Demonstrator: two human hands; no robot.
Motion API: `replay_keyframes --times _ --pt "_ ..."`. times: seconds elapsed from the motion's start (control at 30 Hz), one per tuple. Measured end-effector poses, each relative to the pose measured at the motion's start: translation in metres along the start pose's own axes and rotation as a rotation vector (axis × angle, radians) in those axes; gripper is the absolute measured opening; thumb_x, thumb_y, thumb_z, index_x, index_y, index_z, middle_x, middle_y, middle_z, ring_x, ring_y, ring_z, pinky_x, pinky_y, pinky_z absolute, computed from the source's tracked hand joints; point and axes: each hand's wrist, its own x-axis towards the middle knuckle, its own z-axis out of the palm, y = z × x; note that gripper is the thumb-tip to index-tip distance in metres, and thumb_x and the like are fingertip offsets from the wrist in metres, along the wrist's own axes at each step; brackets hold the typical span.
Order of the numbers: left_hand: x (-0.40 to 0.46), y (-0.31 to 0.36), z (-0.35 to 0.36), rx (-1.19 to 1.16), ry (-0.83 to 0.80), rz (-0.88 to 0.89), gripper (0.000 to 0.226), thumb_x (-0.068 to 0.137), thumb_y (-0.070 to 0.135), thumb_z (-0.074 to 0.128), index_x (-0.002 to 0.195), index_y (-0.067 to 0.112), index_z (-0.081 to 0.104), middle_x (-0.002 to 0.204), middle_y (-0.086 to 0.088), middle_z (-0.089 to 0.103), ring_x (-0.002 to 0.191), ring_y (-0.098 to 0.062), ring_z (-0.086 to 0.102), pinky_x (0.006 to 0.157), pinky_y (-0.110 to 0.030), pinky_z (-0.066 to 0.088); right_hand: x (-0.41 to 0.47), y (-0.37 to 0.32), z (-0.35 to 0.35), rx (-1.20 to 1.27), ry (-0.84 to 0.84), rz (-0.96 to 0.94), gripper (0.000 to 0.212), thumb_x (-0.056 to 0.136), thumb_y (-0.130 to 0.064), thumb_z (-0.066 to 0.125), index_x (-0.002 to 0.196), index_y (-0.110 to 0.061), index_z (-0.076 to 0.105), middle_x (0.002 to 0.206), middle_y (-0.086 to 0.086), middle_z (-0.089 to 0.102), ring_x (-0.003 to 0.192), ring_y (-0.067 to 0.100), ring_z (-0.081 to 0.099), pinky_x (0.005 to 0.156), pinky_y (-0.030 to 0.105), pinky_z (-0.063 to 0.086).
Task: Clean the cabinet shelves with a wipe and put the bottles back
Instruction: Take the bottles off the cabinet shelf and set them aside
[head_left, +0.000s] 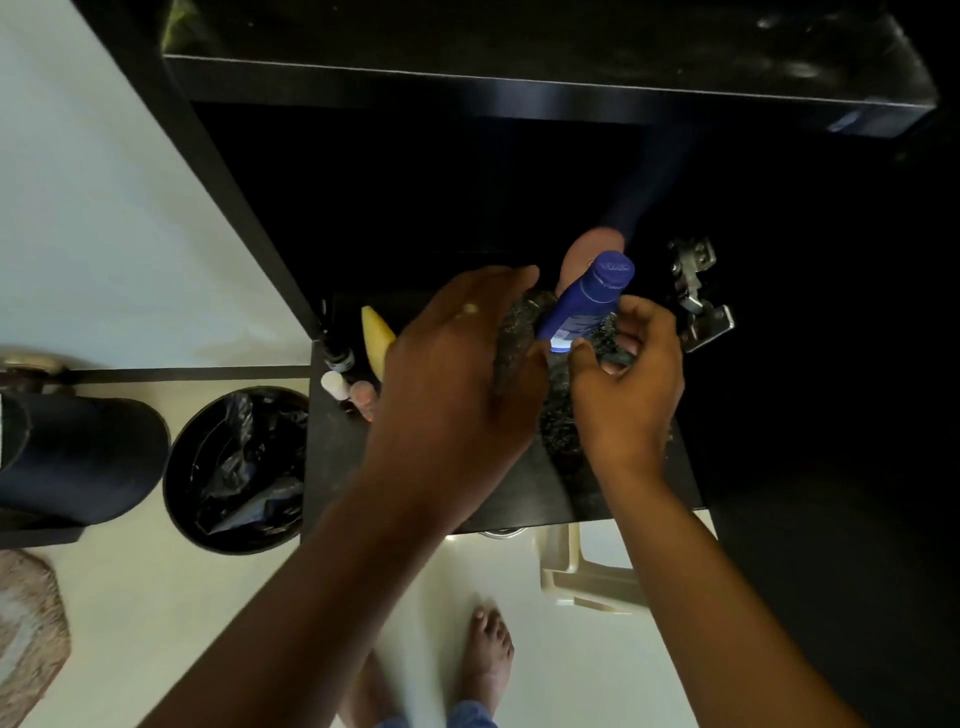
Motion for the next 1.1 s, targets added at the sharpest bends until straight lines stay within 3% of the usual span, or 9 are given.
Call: replay_keyframes --times 0.2,0.47,0.53,0.63,0.73,0.8,0.87,0.97,1.1 --pt "0.018 -0.022 0.053 -0.023 -0.121 -0.108 0.063 0.094 0.022 0.069 0.152 0.019 0.045 0.149 0.003 0.055 0.135 -0.011 0.054 0.111 -0.03 0.047 0.014 0.006 0.001 0.06 -0.131 0.003 0.042 0.082 -0.014 0.079 0.119 -0.026 0.062 0.115 -0.005 0.066 0.109 0.006 0.061 0.086 0.03 0.057" --pt "0.03 -0.046 0.063 -0.094 -0.173 -0.145 0.059 0.094 0.019 0.071 0.148 0.026 0.048 0.145 0.008 0.06 0.135 -0.006 0.054 0.113 -0.037 0.048 0.023 0.003 -0.007 0.165 -0.338 -0.068 0.03 0.085 -0.017 0.08 0.113 -0.018 0.068 0.106 -0.006 0.075 0.098 0.012 0.07 0.079 0.025 0.055" --pt "0.027 -0.046 0.057 -0.12 -0.16 -0.144 0.052 0.093 0.019 0.073 0.141 0.024 0.054 0.137 0.008 0.065 0.128 -0.003 0.059 0.11 -0.033 0.049 0.023 -0.002 -0.011 0.203 -0.429 -0.043 0.03 0.086 -0.012 0.078 0.113 -0.019 0.069 0.105 -0.006 0.076 0.097 0.012 0.07 0.08 0.027 0.056" --pt "0.02 -0.043 0.047 -0.154 -0.12 -0.175 0.04 0.091 0.018 0.076 0.128 0.024 0.061 0.12 0.016 0.067 0.111 0.009 0.063 0.099 -0.013 0.05 0.022 -0.008 -0.015 0.259 -0.532 -0.037 0.031 0.088 0.002 0.071 0.112 -0.017 0.072 0.106 -0.004 0.077 0.097 0.008 0.071 0.081 0.018 0.054" --pt "0.012 -0.041 0.04 -0.247 -0.078 -0.246 0.041 0.088 0.018 0.079 0.124 0.027 0.062 0.117 0.015 0.07 0.108 0.006 0.067 0.095 -0.012 0.052 0.022 -0.01 -0.014 0.231 -0.43 -0.044 0.037 0.087 0.012 0.062 0.111 -0.014 0.071 0.106 -0.001 0.075 0.095 0.009 0.071 0.079 0.018 0.053" --pt "0.005 -0.04 0.037 -0.281 -0.044 -0.262 0.039 0.086 0.016 0.08 0.12 0.026 0.064 0.116 0.01 0.073 0.109 0.002 0.069 0.095 -0.019 0.056 0.026 -0.011 -0.009 0.2 -0.234 -0.046 0.04 0.084 0.008 0.067 0.118 -0.013 0.065 0.114 0.003 0.068 0.096 0.009 0.067 0.078 0.019 0.053" --pt "-0.002 -0.04 0.033 -0.304 -0.026 -0.28 0.036 0.086 0.015 0.08 0.118 0.023 0.066 0.115 0.008 0.075 0.108 -0.002 0.07 0.096 -0.026 0.058 0.032 -0.01 -0.003 0.122 -0.095 -0.078 0.059 0.082 -0.002 0.076 0.133 -0.016 0.051 0.131 0.006 0.056 0.111 0.009 0.059 0.088 0.016 0.05" --pt "-0.013 -0.039 0.03 -0.337 -0.028 -0.307 0.035 0.086 0.013 0.08 0.118 0.022 0.067 0.113 0.007 0.075 0.108 -0.006 0.071 0.098 -0.034 0.058 0.047 -0.006 0.011 -0.011 -0.102 -0.101 0.082 0.078 -0.005 0.081 0.146 -0.014 0.035 0.145 0.006 0.044 0.122 0.006 0.046 0.094 0.002 0.039" --pt "-0.026 -0.035 0.024 -0.351 -0.013 -0.323 0.035 0.086 0.012 0.08 0.115 0.026 0.067 0.11 0.012 0.076 0.106 -0.002 0.071 0.097 -0.028 0.057 0.062 -0.004 0.027 -0.048 -0.128 -0.056 0.071 0.079 -0.008 0.079 0.139 -0.016 0.042 0.132 0.004 0.057 0.116 0.015 0.057 0.096 0.032 0.053"
